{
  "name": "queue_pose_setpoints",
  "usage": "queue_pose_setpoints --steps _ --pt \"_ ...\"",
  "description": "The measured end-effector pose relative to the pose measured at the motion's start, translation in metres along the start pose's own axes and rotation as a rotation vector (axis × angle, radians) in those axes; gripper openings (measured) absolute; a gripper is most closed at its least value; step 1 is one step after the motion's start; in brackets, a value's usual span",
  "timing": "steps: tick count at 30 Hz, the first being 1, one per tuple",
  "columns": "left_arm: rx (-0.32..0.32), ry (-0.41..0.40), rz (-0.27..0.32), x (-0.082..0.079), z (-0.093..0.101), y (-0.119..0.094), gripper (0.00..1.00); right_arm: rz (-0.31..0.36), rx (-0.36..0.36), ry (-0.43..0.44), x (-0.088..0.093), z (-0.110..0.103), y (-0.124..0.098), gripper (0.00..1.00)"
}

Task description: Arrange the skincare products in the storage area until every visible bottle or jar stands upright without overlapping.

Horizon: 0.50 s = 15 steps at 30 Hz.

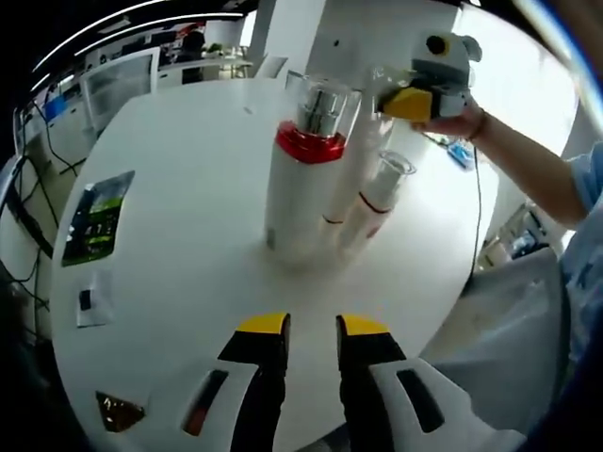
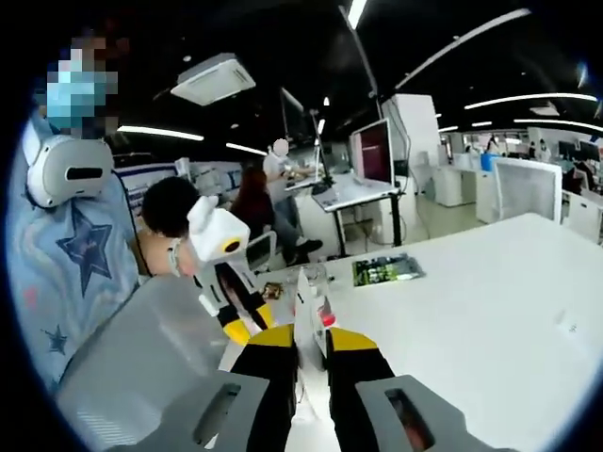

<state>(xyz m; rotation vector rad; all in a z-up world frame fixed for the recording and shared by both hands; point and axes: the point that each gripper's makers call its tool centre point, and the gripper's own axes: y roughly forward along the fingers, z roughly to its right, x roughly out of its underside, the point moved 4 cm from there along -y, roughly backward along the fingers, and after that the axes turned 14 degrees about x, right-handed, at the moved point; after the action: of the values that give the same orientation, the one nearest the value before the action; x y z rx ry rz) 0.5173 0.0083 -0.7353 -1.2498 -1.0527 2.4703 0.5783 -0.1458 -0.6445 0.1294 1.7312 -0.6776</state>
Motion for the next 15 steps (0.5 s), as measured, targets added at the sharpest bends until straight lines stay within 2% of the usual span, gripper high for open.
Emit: queue_pose_setpoints --steps 3,7,12,15 --pt "0.000 0.002 -0.004 0.000 0.000 0.000 0.24 -0.004 0.003 -0.007 -0.002 0.002 0.001 0.05" --pt "0.001 -0.001 -0.003 0.000 0.000 0.000 0.24 -0.010 -0.028 -0.033 -0.002 -0.006 0.001 0.05" --pt "0.004 0.003 -0.003 -0.001 0.000 0.000 0.24 -0.014 -0.030 -0.060 -0.002 -0.010 0.000 0.05" --pt "0.003 0.007 -0.003 -0.001 0.001 0.000 0.25 0.013 -0.018 -0.039 -0.008 -0.009 -0.003 0.09"
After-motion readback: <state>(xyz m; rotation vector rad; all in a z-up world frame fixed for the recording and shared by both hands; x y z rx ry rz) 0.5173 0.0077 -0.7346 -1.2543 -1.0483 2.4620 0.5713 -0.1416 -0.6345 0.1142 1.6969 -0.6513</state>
